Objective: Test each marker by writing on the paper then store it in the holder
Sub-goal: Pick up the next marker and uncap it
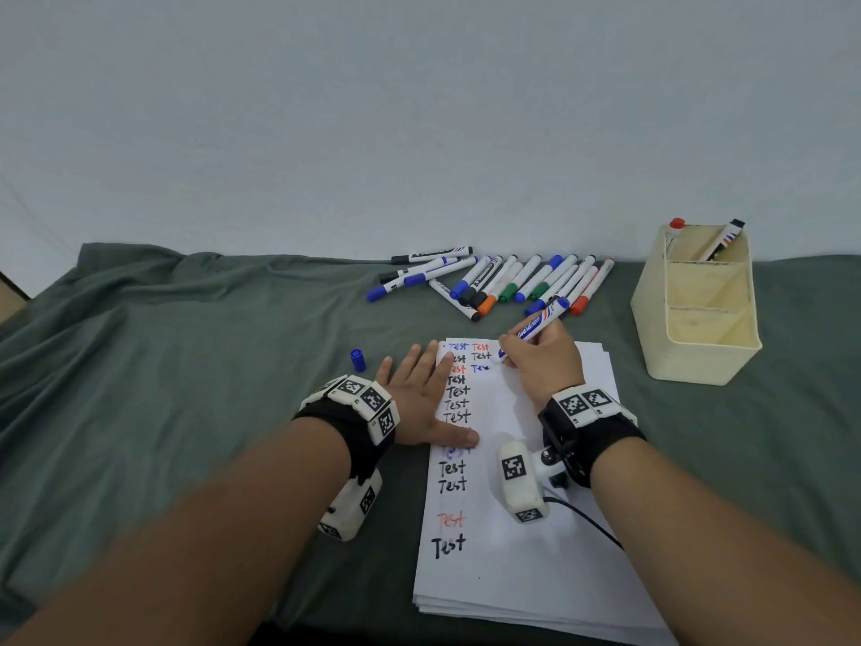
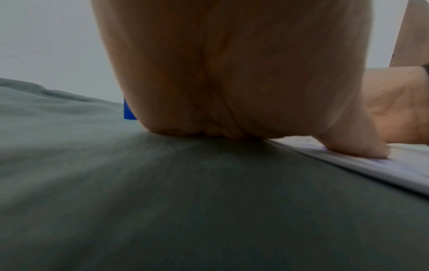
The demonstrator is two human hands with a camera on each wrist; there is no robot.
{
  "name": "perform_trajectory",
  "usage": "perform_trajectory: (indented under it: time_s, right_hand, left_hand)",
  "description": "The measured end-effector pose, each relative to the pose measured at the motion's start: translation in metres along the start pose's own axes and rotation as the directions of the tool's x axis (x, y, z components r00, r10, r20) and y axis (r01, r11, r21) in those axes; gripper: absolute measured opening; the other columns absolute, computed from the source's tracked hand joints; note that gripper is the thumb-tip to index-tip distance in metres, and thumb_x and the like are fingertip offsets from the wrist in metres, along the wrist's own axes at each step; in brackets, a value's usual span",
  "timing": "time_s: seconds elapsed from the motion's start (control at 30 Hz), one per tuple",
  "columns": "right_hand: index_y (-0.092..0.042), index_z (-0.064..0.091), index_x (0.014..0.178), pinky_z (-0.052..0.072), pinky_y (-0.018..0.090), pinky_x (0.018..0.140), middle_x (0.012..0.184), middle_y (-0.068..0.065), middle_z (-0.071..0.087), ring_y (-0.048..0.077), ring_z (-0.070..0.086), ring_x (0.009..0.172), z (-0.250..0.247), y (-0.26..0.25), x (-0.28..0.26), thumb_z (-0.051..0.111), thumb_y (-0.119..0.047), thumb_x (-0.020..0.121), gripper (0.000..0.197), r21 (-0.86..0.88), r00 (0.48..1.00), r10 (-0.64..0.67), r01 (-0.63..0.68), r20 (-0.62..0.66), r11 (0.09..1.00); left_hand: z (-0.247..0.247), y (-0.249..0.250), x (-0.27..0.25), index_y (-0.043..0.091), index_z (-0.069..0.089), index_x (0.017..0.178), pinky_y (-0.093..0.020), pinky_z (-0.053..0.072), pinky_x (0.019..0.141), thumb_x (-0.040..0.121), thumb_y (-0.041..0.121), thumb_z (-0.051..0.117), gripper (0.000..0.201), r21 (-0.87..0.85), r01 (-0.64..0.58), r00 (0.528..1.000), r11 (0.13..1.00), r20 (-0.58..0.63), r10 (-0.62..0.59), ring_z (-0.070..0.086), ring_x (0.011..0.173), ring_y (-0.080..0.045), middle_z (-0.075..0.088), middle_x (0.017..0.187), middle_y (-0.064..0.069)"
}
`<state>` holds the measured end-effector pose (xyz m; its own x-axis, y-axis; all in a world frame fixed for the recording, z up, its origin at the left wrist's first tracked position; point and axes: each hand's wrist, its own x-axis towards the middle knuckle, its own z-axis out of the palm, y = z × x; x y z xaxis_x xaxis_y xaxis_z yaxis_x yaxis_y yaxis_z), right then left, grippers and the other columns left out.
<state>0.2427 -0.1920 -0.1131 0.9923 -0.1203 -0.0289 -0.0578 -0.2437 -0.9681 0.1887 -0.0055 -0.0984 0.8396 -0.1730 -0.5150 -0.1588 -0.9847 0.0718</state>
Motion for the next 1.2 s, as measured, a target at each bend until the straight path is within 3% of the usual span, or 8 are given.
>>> perform_trajectory:
  time_s: [0.13,0.4,0.73,0.83,0.97,1.07,1.2]
  right_hand:
    - [-0.019,0.063,0.089,0.043,0.014,0.056,0.082,0.002,0.072,0.005,0.063,0.066,-0.001,0.0,-0.001,0.071,-0.018,0.087,0.009,0.007,1.0,0.005,-0.005,-0.007,1.0]
    - [-0.018,0.062,0.092,0.05,0.025,0.067,0.087,0.005,0.07,0.015,0.065,0.076,-0.001,-0.001,0.0,0.069,-0.014,0.086,0.01,0.021,1.0,0.031,-0.031,-0.003,0.999]
    - [-0.017,0.064,0.095,0.047,0.016,0.061,0.084,0.003,0.071,0.006,0.064,0.066,-0.002,-0.001,-0.001,0.07,-0.014,0.088,0.009,0.063,0.999,0.037,-0.035,-0.027,0.997]
    - [-0.014,0.064,0.094,0.048,0.012,0.053,0.084,0.008,0.07,0.005,0.062,0.06,-0.005,-0.003,-0.002,0.071,-0.012,0.089,0.009,0.202,0.995,0.078,-0.066,-0.055,0.977]
    - [-0.003,0.068,0.101,0.057,0.021,0.064,0.089,0.014,0.073,0.017,0.068,0.073,-0.017,-0.006,-0.007,0.075,-0.009,0.089,0.015,0.439,0.99,0.141,-0.126,-0.002,0.89]
    - [-0.011,0.072,0.092,0.057,0.025,0.065,0.082,0.009,0.074,0.016,0.068,0.071,-0.029,-0.003,-0.015,0.078,-0.009,0.086,0.009,0.495,0.989,0.127,-0.147,0.074,0.856]
    - [-0.019,0.075,0.08,0.051,0.023,0.053,0.071,0.009,0.068,0.014,0.06,0.057,-0.046,0.006,-0.026,0.081,-0.008,0.082,0.012,0.536,0.986,0.091,-0.153,0.141,0.83]
  left_hand:
    - [0.0,0.0,0.0,0.024,-0.026,0.151,-0.054,-0.011,0.118,0.07,0.091,0.042,0.125,0.004,0.005,1.0,1.0,0.007,-0.005,-0.028,0.146,-0.021,-0.035,0.157,0.001]
    - [0.002,-0.002,0.001,0.024,-0.026,0.151,-0.055,-0.01,0.119,0.068,0.093,0.041,0.126,0.004,-0.002,1.0,1.0,-0.005,0.002,-0.027,0.146,-0.021,-0.035,0.157,0.001]
    - [0.002,-0.002,0.002,0.025,-0.025,0.151,-0.055,-0.01,0.118,0.068,0.092,0.042,0.126,-0.002,0.001,1.0,1.0,0.002,-0.001,-0.028,0.146,-0.021,-0.035,0.157,0.002]
    - [0.002,-0.002,0.002,0.025,-0.025,0.151,-0.055,-0.01,0.118,0.069,0.092,0.042,0.125,-0.003,0.001,1.0,1.0,0.002,-0.001,-0.027,0.146,-0.021,-0.035,0.157,0.002]
    - [0.002,-0.002,0.002,0.025,-0.024,0.152,-0.056,-0.009,0.118,0.07,0.091,0.042,0.124,0.0,0.001,1.0,1.0,-0.009,-0.001,-0.026,0.147,-0.021,-0.034,0.158,0.002]
    - [0.003,-0.004,0.004,0.026,-0.024,0.151,-0.056,-0.01,0.118,0.068,0.093,0.041,0.125,-0.003,0.004,1.0,1.0,-0.005,-0.004,-0.026,0.147,-0.021,-0.035,0.157,0.004]
    - [0.005,-0.006,0.006,0.028,-0.026,0.151,-0.056,-0.011,0.118,0.066,0.095,0.04,0.126,-0.014,-0.004,1.0,1.0,-0.01,0.004,-0.027,0.146,-0.02,-0.035,0.157,0.006]
